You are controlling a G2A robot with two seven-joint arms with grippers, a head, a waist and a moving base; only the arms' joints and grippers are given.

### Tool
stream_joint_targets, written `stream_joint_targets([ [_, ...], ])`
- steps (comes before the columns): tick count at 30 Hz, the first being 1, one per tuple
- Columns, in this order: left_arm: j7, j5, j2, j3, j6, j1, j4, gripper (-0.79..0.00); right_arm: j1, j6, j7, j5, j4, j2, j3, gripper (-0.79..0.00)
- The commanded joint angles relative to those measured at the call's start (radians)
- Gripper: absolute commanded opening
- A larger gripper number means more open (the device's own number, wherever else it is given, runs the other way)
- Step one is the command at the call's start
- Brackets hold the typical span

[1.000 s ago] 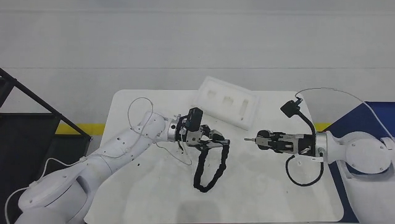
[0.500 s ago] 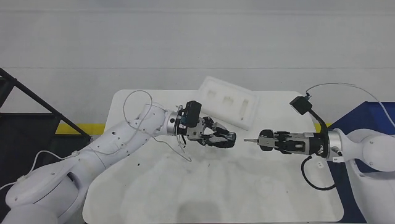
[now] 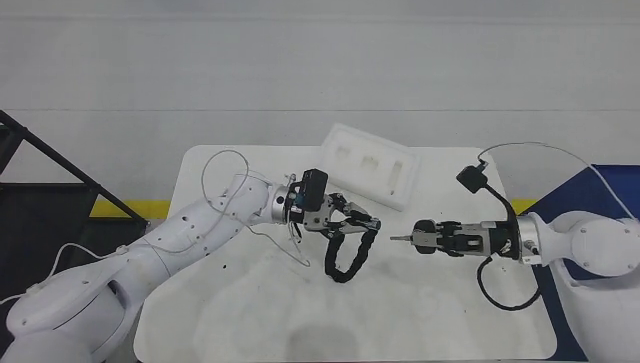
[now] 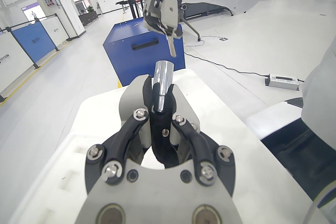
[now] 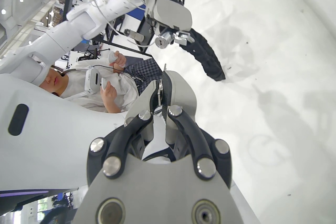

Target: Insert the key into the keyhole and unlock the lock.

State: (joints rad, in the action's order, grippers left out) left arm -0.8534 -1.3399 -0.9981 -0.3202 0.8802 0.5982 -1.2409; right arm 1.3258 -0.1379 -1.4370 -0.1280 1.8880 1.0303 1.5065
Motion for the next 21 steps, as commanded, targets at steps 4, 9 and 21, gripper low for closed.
stream_joint_targets([
  [4,0.068,-0.008,-0.007,-0.025,0.024,-0.003,-0.036,-0.785,-0.052,0.028,-0.029,0.04,-0.045,-0.001,-0.092,-0.785],
  [9,0.115,-0.025,-0.015,-0.04,0.051,-0.002,-0.056,-0.785,-0.091,0.043,-0.046,0.04,-0.079,-0.001,-0.148,-0.785],
  [21,0.129,-0.063,-0.029,-0.075,0.09,0.026,-0.06,-0.785,-0.131,0.031,-0.089,-0.061,-0.115,-0.009,-0.19,-0.785],
])
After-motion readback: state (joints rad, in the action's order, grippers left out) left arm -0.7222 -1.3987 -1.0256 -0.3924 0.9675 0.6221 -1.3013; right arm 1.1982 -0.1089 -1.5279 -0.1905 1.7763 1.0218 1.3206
